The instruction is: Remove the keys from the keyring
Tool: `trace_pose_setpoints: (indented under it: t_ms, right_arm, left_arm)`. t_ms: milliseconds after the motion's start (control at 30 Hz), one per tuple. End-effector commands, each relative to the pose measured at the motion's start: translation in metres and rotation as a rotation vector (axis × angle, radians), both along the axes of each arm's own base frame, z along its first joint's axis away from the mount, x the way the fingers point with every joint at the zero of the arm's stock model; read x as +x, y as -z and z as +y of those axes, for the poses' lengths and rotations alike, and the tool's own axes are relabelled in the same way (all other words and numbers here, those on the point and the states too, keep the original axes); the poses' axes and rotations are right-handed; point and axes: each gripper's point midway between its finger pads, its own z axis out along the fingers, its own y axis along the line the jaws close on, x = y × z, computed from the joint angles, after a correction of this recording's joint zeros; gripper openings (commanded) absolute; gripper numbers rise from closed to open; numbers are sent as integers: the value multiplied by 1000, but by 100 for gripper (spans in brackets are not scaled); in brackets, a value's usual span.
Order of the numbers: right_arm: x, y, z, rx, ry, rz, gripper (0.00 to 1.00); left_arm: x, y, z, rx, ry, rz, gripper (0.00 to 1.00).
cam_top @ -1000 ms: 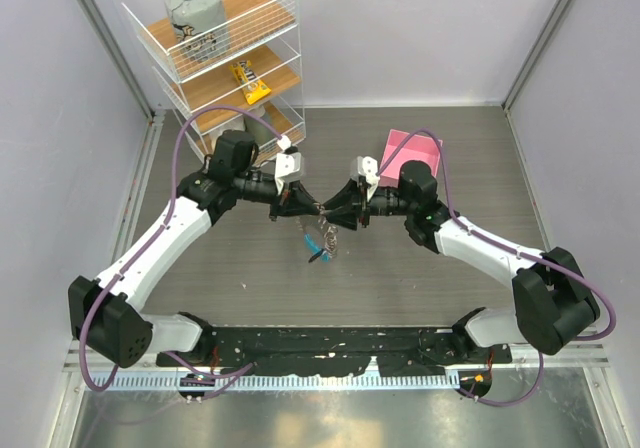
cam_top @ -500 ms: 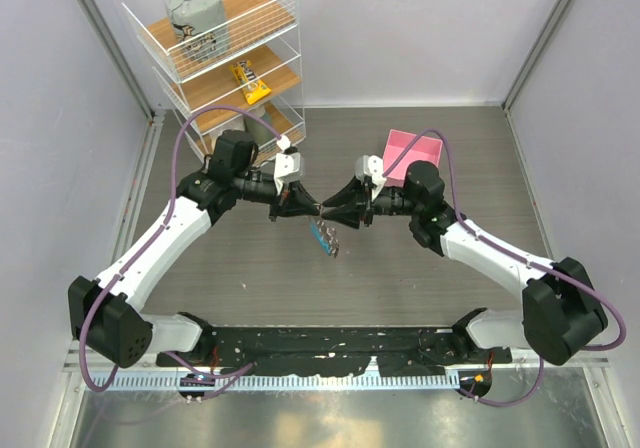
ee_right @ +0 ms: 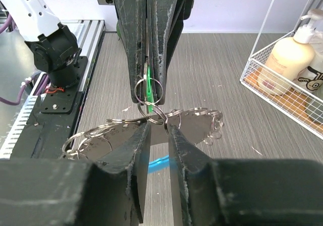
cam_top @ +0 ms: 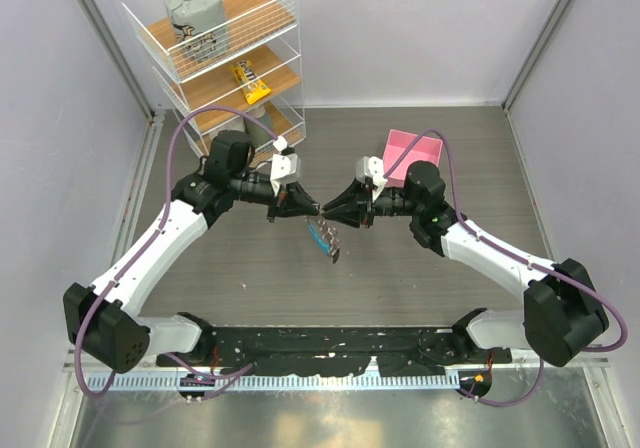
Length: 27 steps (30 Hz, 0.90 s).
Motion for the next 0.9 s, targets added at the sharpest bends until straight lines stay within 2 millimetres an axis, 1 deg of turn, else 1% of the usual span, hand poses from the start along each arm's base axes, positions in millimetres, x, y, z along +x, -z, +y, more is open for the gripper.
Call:
trace_pose_setpoints:
  t_ms: [0, 67, 167, 200, 233, 267, 367, 600, 733, 867]
  right_arm:
    - [-3, -22, 2, 35, -21, -63, 24]
    - [-3, -24, 2, 38, -20, -68, 20]
    - [-5, -25, 2, 41, -20, -66, 19]
    - [-4, -27, 2, 43, -20, -68, 25]
    - [-4, -27, 2, 44, -20, -67, 28]
    - [-5, -26, 2, 44, -20, -67, 34]
    - [-5, -29, 1, 48, -18, -71, 36]
    - [-6, -34, 1, 59, -14, -81, 32]
    - [-7, -36, 1, 62, -22, -81, 27]
    - [-7, -36, 1, 63, -20, -81, 27]
  left_arm:
    - [-7, -34, -2, -67, 40, -98, 0]
    - [-7, -34, -3, -66, 41, -95, 0]
    - [-7, -33, -3, -66, 42, -92, 0]
    - [-8, -33, -3, -67, 43, -91, 0]
    - [-7, -33, -3, -66, 42, -92, 0]
    - [-7, -33, -3, -66, 42, -93, 0]
    - [-7, -32, -3, -65, 42, -89, 0]
    - [-7, -30, -4, -62, 45, -80, 0]
    - [-7, -26, -6, -54, 47, -74, 0]
    - [-7, -27, -7, -52, 49, -79, 0]
